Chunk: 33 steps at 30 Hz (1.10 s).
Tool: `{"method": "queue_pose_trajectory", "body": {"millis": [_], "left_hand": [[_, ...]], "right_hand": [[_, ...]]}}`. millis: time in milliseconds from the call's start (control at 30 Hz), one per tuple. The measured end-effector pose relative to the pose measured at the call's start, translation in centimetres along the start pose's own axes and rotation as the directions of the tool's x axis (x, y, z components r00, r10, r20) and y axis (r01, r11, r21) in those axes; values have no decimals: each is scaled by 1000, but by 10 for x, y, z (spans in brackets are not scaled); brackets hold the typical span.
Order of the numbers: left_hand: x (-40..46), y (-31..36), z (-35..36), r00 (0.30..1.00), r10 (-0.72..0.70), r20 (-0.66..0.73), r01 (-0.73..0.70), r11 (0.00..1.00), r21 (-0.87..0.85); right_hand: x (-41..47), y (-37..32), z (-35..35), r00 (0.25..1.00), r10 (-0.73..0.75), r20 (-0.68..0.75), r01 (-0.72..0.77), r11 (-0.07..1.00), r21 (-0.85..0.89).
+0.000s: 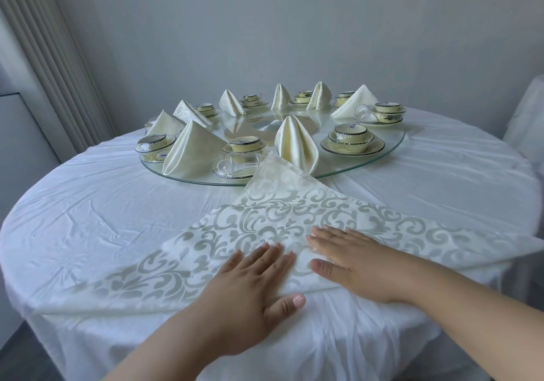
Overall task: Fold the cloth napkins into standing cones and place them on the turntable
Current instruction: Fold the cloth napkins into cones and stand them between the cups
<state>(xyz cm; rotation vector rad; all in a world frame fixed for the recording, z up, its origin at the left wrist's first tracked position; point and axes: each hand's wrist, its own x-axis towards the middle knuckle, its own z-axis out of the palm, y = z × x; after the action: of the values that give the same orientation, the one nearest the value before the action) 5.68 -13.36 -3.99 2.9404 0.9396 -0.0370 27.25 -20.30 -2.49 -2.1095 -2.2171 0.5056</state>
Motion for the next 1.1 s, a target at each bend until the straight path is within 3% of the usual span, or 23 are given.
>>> {"method": "queue_pose_trajectory", "body": {"millis": [133,200,300,367,533,633,700,800,867,1100], "left_hand": [[1,-1,-1,1000,0,9,0,1000,21],[0,1,-1,1000,-4,16,4,1000,21],[1,1,1,1000,2,9,-2,1000,22],[2,0,2,1000,-7,13,7,1000,11],[6,0,4,1000,-8,7,8,1000,-5],[9,-2,7,988,19,-156,-9,998,62],[9,-4,8,994,6,-108,-1,999,48],[8,-3,7,989,16,-144,-15,1000,8],[4,-3,8,999,8,-31,-10,998,-67],[3,1,3,1000,2,9,-1,1000,-25]], "right_hand": [[5,-6,-15,1000,9,9,-9,1000,-2],[23,-9,-36,981,38,-189,-26,997,70],[74,-7,-73,786,44,-617,-13,998,54],[113,-3,-91,705,55,-707,-5,997,73],[174,6,-105,745,47,-665,-58,998,5],[190,5,-104,797,24,-604,-116,987,-114],[195,5,-104,819,19,-573,-133,978,-158],[198,6,-111,799,35,-601,-120,987,-102],[200,7,-118,776,40,-630,-127,987,-94],[196,3,-124,728,98,-678,-188,980,-60]]}}
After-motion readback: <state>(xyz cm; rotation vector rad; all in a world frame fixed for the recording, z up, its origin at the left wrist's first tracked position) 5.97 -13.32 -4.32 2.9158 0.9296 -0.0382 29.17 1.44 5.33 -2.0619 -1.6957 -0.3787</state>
